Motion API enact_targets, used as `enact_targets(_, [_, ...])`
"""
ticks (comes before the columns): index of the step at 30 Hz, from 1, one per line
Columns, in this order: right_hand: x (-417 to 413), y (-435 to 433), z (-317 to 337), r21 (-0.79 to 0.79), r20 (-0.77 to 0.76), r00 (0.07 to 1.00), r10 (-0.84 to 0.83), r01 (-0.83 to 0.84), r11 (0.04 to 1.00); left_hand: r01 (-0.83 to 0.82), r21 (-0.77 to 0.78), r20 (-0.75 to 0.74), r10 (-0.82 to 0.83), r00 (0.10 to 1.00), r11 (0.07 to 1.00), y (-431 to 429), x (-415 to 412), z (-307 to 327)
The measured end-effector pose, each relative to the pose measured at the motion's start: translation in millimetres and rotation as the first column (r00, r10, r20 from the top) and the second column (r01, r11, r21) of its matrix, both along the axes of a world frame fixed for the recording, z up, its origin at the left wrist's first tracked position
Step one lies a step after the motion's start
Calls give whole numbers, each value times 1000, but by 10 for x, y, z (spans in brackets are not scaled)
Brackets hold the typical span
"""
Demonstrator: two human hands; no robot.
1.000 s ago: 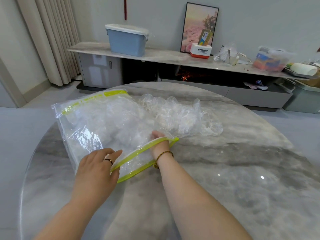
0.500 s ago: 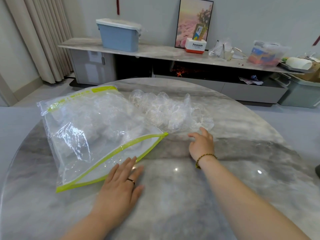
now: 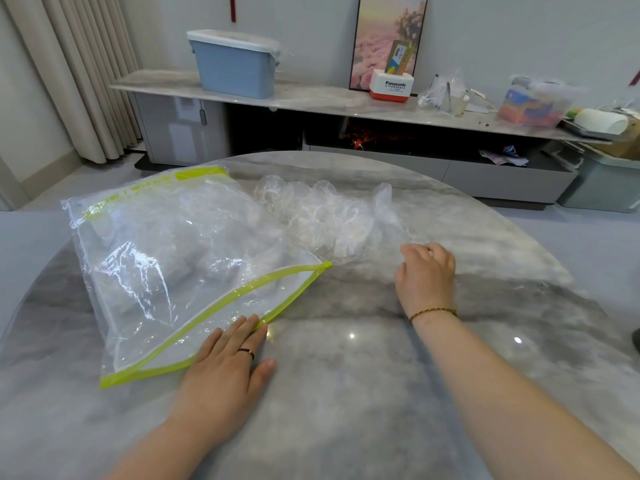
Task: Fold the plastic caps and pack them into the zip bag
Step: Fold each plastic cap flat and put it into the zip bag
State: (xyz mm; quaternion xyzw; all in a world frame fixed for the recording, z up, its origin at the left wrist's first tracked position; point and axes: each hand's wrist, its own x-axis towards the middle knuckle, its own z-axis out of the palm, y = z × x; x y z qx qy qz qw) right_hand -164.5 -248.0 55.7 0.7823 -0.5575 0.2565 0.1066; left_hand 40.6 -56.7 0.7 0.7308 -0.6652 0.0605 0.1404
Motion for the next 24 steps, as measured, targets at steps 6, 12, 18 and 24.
enact_targets(6, [-305, 810, -174, -135, -163, 773, 614, -634, 762, 168, -236, -42, -182, 982, 957, 137, -195, 111])
enact_targets(12, [-534, 1685, -181, 120, -114, 599, 793, -784, 609, 417, -239, 45, -419, 907, 877, 366, -527, 288])
enact_targets(18, [-721, 2170, -178, 225, -42, 607, 794, -768, 599, 477, -38, 57, -475, 878, 878, 562, -544, 237])
enact_targets(24, [-893, 2156, -145, 330, -128, 843, 522, -460, 824, 426, -128, 23, -427, 904, 896, 684, -448, 279])
